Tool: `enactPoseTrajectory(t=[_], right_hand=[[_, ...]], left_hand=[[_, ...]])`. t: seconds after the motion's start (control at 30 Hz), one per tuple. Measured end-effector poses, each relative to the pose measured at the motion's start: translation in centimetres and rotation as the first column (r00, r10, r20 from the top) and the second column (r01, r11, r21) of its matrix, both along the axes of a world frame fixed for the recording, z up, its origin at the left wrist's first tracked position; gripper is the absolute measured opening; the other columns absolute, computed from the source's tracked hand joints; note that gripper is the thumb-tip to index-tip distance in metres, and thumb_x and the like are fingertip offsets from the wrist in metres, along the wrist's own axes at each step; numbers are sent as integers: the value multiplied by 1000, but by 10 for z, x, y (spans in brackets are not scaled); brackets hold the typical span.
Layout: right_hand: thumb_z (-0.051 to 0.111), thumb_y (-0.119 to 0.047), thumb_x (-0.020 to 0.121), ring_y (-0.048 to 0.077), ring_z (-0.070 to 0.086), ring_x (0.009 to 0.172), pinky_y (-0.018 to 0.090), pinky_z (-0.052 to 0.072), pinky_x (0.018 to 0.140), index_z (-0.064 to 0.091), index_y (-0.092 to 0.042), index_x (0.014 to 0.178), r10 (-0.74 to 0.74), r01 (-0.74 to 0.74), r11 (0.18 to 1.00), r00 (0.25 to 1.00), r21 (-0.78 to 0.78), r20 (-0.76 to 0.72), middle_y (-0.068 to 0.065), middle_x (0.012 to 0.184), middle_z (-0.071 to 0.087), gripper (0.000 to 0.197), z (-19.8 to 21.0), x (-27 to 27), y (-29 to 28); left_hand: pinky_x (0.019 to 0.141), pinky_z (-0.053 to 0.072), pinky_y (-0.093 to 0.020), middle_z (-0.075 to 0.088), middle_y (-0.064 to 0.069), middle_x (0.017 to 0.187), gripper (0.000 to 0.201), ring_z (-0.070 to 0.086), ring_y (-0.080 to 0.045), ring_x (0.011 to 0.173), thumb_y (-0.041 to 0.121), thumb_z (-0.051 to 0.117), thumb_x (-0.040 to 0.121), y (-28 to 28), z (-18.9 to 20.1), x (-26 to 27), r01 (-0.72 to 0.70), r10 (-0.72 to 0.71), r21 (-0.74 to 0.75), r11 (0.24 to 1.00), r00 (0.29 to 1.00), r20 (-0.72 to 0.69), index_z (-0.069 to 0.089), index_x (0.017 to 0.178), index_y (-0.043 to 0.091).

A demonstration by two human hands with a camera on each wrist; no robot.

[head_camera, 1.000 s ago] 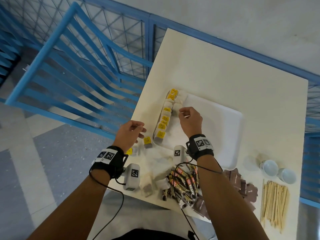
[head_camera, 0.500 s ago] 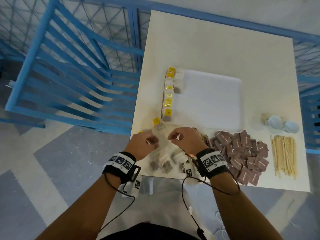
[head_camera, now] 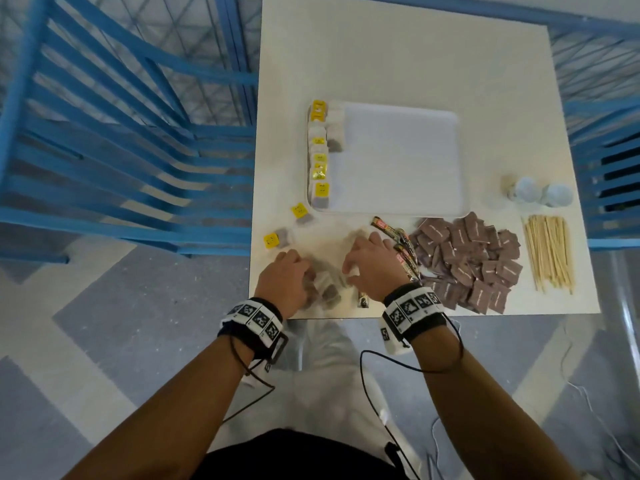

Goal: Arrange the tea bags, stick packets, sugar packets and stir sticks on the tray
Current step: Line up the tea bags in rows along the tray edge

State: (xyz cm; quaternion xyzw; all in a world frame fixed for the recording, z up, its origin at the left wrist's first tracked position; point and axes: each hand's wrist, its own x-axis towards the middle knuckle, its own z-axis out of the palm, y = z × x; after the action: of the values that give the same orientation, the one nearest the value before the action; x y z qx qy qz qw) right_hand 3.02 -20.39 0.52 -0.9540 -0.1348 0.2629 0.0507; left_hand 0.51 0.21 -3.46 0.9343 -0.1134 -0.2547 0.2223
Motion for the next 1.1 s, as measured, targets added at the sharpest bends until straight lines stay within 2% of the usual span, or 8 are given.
enactPoseTrajectory(t=[0.17, 0.3, 0.5, 0.67, 0.8, 0.9, 1.0, 1.1], right_hand=[[71, -29, 88, 21, 42, 107, 39, 27, 95, 72, -29, 90, -147, 141, 978, 989, 151, 31, -9, 105, 64, 3, -3, 5, 2], [70, -27, 88, 18, 48, 102, 37, 27, 97, 71, -28, 93, -283, 263, 915, 959, 305, 25, -12, 93, 69, 5, -8, 7, 1], [68, -17, 89, 9, 50, 76, 25, 38, 74, 74, -22, 94, -453, 404, 731, 890, 550, -52, -23, 74, 57, 9, -2, 13, 5], [65, -14, 89, 8, 60, 91, 12, 40, 77, 72, -24, 96, -475, 430, 673, 875, 602, -95, -5, 102, 70, 14, -5, 20, 8], [71, -14, 87, 13, 64, 80, 13, 47, 70, 69, -24, 113, -420, 450, 638, 884, 625, -206, -1, 93, 66, 28, -2, 28, 7], [74, -17, 86, 12, 63, 75, 10, 45, 68, 62, -32, 129, -325, 406, 705, 914, 581, -244, -3, 92, 64, 47, -6, 39, 7], [74, -20, 82, 13, 63, 84, 9, 45, 69, 71, -35, 117, -262, 360, 752, 932, 552, -251, -10, 106, 71, 38, -8, 49, 10], [75, -20, 80, 6, 61, 81, 6, 40, 66, 76, -26, 105, -303, 385, 739, 923, 553, -238, -8, 98, 73, 25, -8, 56, 9]], left_hand=[[77, 43, -35, 59, -5, 112, 20, 50, -27, 108, 19, 70, 87, 1, 1, 1, -62, 64, -69, 996, 998, 18, 69, 106, 14], [80, 51, -35, 70, -3, 93, 11, 61, -23, 88, 11, 73, 85, 3, 7, 7, -318, 311, -264, 911, 948, -70, 71, 95, 13], [69, 45, -8, 64, 13, 78, 16, 59, 2, 73, 6, 74, 86, 6, 12, 19, -514, 489, -377, 770, 856, -169, 67, 89, 20], [79, 42, -20, 69, 1, 95, 16, 62, -16, 87, 16, 67, 94, 4, 16, 28, -516, 488, -333, 790, 856, -170, 75, 107, 13], [78, 43, -20, 67, 7, 92, 16, 63, -13, 86, 18, 67, 95, -1, 18, 35, -580, 531, -345, 738, 815, -234, 77, 106, 14], [68, 55, -22, 74, 3, 90, 15, 71, -11, 70, 15, 65, 96, -3, 16, 41, -614, 515, -391, 685, 789, -336, 76, 106, 15], [58, 58, -29, 74, -4, 77, 14, 69, -16, 54, 9, 61, 97, -5, 15, 46, -657, 518, -411, 632, 753, -407, 74, 104, 11], [58, 55, -32, 71, -10, 68, 14, 64, -19, 51, 8, 61, 96, -8, 13, 53, -692, 522, -415, 591, 720, -457, 74, 102, 10]])
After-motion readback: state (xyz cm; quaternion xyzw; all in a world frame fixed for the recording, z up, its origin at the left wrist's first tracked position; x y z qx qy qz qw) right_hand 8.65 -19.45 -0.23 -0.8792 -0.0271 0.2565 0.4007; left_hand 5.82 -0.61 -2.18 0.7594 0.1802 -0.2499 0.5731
